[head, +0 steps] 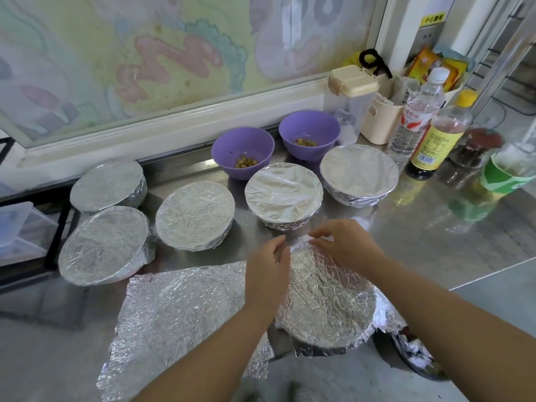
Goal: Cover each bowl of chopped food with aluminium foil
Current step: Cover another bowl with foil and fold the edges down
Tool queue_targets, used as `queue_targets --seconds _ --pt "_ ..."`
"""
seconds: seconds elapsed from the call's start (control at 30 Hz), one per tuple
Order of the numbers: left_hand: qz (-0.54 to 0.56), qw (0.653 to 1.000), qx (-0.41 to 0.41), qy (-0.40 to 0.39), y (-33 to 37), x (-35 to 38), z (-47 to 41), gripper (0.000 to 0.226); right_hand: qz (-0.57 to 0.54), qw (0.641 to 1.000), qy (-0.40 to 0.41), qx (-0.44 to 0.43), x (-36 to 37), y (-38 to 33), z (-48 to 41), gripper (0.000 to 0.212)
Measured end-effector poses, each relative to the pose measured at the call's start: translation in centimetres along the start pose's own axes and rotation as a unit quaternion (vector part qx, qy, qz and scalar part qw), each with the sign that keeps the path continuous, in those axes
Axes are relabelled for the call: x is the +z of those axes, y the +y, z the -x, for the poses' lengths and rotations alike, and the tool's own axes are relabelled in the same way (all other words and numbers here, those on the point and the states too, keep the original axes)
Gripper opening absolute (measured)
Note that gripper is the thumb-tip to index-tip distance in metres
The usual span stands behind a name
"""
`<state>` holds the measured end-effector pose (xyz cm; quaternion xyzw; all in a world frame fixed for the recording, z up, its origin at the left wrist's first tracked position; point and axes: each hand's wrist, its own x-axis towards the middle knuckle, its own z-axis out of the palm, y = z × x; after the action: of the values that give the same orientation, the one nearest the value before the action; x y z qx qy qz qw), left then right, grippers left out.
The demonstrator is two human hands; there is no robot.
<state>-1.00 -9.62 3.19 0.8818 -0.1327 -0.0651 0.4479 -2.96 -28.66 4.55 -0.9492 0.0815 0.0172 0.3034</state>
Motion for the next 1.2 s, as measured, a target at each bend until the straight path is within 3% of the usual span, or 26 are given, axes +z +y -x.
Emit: queue_targets --seconds 0.13,0.37,0.6,0.77,1.0,1.2 --pt "-0.059 0.995 0.063 -0.05 0.7 0.5 -1.7 0.028 -0.002 1.0 -0.018 0.013 0.3 0.0 -0.3 0.014" --pt "-0.053 0.996 0.062 -0.032 0.1 1.1 -1.7 0.024 0.015 0.999 -0.04 -0.014 0.5 0.2 -0.8 0.017" --pt "-0.017 1.0 0.017 0.011 -0.3 1.0 -0.7 0.023 0.016 0.996 -0.052 -0.067 1.5 -0.3 -1.6 0.012" --pt "-0.01 0.998 -0.025 0.048 -0.6 0.5 0.2 0.024 -0.002 0.999 0.007 -0.05 0.6 0.0 -1.3 0.021" --pt "-0.093 0.991 0.061 -0.074 0.2 0.5 -2.6 0.029 -0.01 1.0 -0.007 0.013 0.7 0.9 -0.7 0.013" --pt "-0.073 0.994 0.069 -0.052 0.0 0.9 -2.6 0.025 0.001 1.0 -0.028 0.003 1.1 0.8 -1.1 0.016"
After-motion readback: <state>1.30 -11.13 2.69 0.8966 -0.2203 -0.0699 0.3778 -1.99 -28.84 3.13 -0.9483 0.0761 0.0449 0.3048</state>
